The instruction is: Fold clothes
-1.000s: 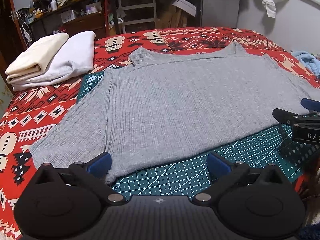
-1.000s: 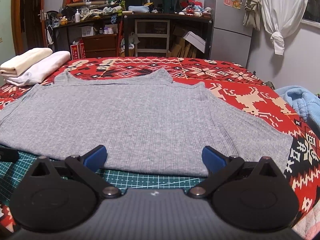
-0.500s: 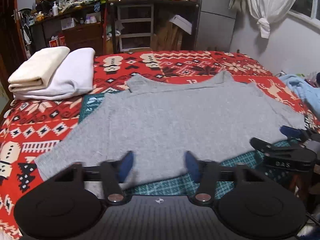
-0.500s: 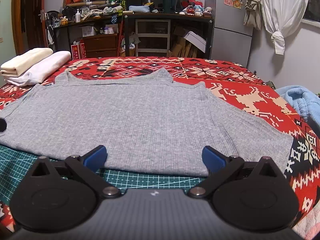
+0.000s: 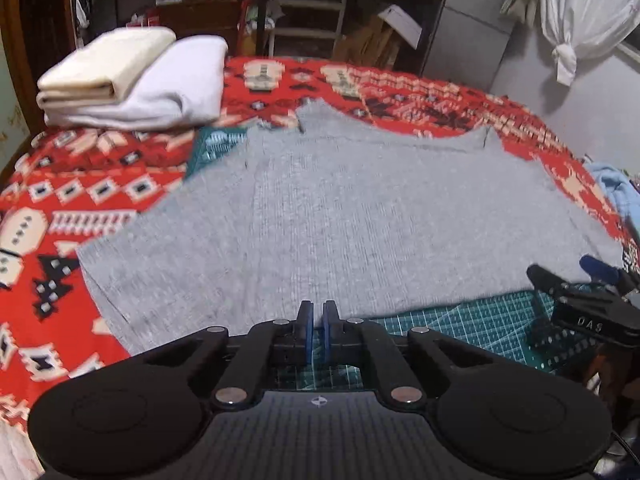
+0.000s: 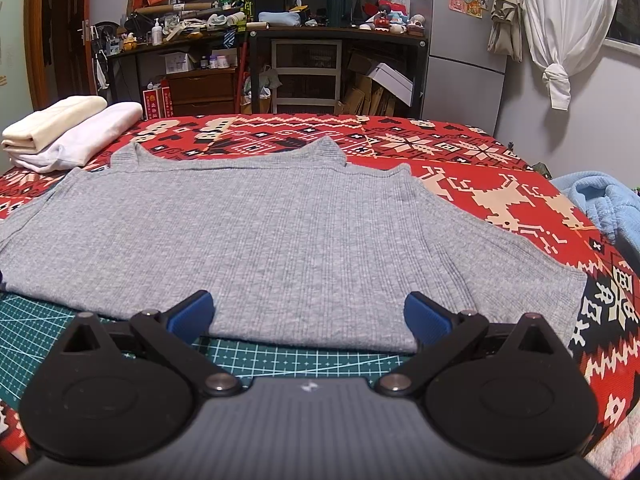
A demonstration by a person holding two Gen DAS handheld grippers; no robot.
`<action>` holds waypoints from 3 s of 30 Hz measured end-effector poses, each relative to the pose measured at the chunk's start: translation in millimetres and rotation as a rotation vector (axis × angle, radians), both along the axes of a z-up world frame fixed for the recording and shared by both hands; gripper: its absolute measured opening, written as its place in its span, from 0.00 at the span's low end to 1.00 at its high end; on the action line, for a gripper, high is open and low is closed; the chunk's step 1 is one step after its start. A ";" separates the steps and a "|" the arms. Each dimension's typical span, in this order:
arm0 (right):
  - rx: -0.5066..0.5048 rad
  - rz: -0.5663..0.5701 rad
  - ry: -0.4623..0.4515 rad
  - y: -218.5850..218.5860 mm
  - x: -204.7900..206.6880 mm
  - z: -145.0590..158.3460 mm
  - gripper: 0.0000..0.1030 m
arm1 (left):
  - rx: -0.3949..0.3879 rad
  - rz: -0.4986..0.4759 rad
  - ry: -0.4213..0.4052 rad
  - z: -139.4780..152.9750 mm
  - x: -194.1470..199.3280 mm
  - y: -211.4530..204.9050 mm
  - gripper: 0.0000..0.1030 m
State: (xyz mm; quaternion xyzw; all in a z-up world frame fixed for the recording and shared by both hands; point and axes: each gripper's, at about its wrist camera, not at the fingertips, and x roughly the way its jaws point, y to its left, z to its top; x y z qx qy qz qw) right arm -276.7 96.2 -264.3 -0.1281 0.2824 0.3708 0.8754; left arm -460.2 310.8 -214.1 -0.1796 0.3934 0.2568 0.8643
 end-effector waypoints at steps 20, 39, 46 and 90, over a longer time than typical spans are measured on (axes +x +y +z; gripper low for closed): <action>0.004 0.000 -0.007 -5.7 1.3 7.7 0.99 | -0.089 0.163 -0.021 -5.1 -30.7 35.2 0.04; 0.046 -0.029 -0.043 -17.8 9.6 20.0 0.90 | -0.165 0.370 -0.075 12.9 -79.8 72.8 0.21; 0.055 -0.028 -0.028 -18.8 11.5 19.9 0.90 | -0.091 0.432 0.012 -0.8 -73.7 94.9 0.34; 0.126 -0.168 0.028 -36.8 47.6 17.3 0.92 | -0.049 -0.231 -0.269 47.4 130.3 -39.2 0.01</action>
